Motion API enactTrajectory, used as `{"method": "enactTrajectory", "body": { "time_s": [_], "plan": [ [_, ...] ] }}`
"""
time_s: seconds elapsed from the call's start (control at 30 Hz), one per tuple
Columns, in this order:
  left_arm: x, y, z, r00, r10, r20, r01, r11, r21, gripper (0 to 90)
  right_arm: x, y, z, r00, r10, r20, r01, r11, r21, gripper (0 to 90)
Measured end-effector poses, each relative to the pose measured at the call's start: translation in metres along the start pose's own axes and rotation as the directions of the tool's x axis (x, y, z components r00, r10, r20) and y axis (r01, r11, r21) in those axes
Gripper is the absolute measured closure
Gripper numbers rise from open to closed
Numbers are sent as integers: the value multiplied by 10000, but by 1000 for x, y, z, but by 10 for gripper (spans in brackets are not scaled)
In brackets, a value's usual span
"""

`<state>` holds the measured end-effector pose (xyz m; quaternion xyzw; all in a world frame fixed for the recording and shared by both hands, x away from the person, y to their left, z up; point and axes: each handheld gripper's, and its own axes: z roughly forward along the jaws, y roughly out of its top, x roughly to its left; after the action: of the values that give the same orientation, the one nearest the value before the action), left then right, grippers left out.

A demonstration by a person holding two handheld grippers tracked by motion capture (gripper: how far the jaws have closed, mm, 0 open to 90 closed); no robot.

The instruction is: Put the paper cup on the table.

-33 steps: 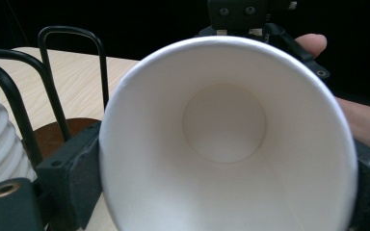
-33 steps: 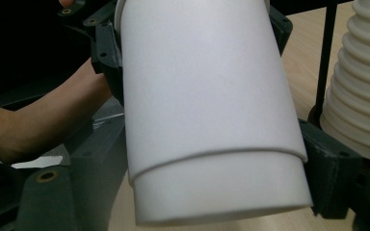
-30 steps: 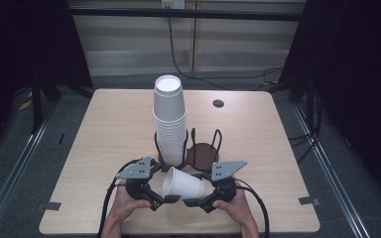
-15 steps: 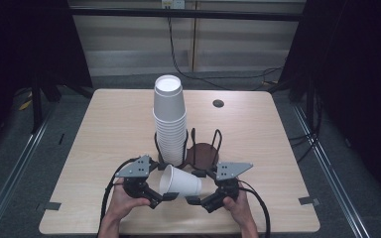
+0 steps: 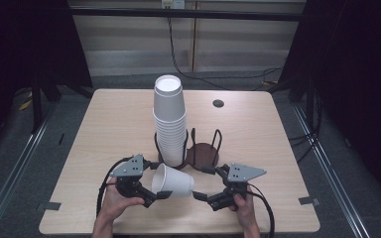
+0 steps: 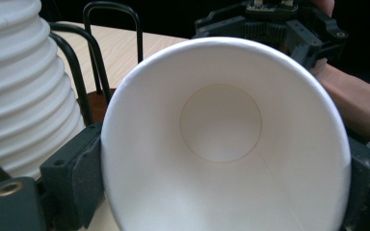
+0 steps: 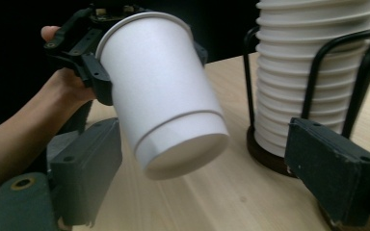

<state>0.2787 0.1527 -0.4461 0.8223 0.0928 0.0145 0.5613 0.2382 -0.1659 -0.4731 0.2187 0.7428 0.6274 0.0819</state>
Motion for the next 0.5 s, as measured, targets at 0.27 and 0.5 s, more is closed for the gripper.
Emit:
{"method": "enactTrajectory", "body": {
  "time_s": [0.27, 0.5],
  "plan": [
    [3, -2, -10, 9991, 18, -416, -7, 9997, 254, 99, 1, -7, -11, 9845, -101, 1752, 196, 9984, -523, 127],
    [8, -6, -19, 9968, 26, -796, 40, 9966, 827, 97, 1, -15, -17, 9437, -159, 3303, 523, 9935, -1015, 127]
  ]
}}
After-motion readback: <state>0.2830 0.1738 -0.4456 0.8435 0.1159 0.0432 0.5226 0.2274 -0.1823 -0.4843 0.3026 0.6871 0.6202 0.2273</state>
